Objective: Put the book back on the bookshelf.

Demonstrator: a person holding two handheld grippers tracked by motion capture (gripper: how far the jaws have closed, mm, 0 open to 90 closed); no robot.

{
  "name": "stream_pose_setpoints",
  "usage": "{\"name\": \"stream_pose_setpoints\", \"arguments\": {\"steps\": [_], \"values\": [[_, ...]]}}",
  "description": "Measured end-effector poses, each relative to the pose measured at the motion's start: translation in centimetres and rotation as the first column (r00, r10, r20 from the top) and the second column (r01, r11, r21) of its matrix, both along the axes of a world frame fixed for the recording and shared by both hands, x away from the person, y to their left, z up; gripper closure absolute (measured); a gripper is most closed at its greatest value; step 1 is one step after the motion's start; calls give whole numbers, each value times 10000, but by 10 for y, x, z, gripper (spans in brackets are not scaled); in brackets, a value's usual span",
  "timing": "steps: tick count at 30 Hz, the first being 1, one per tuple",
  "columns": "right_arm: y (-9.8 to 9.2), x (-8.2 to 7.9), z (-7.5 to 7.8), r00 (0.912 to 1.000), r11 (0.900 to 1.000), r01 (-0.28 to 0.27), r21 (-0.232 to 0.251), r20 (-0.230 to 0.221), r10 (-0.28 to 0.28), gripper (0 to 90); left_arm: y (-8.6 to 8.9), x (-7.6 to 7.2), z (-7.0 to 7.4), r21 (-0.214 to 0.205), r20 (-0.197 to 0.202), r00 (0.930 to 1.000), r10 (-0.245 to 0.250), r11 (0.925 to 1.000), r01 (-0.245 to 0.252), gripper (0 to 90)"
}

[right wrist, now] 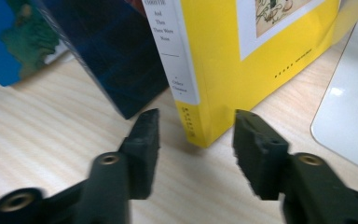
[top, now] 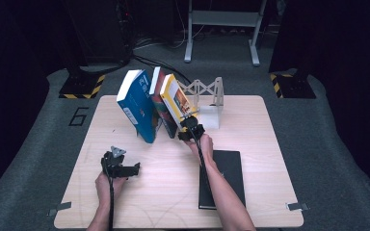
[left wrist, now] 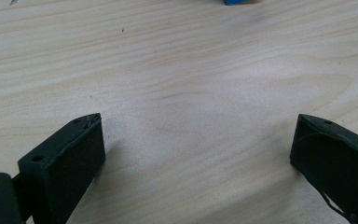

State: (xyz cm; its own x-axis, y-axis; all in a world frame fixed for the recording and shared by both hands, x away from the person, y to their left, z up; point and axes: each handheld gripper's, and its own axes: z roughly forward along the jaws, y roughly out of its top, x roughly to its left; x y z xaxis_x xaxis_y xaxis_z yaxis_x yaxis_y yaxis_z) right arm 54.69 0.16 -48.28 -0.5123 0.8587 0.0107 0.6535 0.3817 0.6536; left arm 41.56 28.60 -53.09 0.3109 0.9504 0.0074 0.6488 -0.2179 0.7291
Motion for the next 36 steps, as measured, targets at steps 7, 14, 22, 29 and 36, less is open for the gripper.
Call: {"name": "stream_pose_setpoints", "arguments": {"steps": [7,14,22,29,36], "values": [[-13,-12,15,9997,9986,-186,503,-124,192,314,0,0,1,27,-54,10000,-28,10000,28,28],[-45,-33,25,9987,9963,-272,814,-396,305,176,0,0,0,24,-42,10000,-21,10000,21,28],[-85,-59,29,9985,9972,-110,739,-522,148,120,0,0,1,17,-89,10000,-35,10000,35,27],[-117,-75,26,9984,9966,226,790,-538,-183,98,0,0,0,33,-31,10000,2,10000,-2,24],[-151,-93,22,9964,9923,575,1097,-681,-502,91,0,1,0,-4,-3,10000,58,10000,-58,17]]}}
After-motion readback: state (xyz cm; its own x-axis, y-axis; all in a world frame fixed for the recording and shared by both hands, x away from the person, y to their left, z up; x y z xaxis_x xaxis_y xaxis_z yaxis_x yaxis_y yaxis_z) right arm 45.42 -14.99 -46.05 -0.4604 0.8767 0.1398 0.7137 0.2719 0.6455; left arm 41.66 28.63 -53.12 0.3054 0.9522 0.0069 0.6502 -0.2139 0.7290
